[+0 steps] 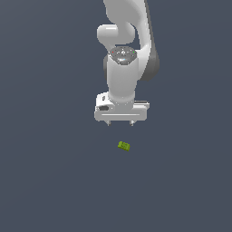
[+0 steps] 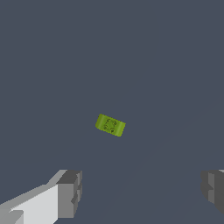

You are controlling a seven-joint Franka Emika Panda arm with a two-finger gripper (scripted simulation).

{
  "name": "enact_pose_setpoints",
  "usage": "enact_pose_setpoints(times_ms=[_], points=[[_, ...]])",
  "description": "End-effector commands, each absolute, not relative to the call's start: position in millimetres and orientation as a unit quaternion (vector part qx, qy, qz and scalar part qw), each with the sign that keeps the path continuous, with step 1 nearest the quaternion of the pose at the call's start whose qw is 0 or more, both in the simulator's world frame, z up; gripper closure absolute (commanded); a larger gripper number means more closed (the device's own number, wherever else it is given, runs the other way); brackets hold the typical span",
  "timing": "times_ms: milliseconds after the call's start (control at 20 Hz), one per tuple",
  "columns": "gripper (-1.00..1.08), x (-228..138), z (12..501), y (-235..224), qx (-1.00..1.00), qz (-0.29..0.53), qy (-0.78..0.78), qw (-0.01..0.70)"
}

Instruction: Pick up the object and move it to a goal position.

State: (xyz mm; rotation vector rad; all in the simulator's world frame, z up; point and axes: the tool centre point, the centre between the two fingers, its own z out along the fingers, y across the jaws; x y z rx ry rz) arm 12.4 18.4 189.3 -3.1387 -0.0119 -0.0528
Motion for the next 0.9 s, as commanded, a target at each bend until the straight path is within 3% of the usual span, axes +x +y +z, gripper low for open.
enact_pose_setpoints(times_ms=[0, 450, 850], points=[[-0.92, 12.4, 189.3, 18.4, -1.000, -0.017, -0.004, 0.001], [-0.92, 6.0, 180.3, 48.8, -1.000, -0.009, -0.014, 0.018], [-0.92, 5.9, 180.0, 49.4, -1.000, -0.009, -0.015, 0.018]])
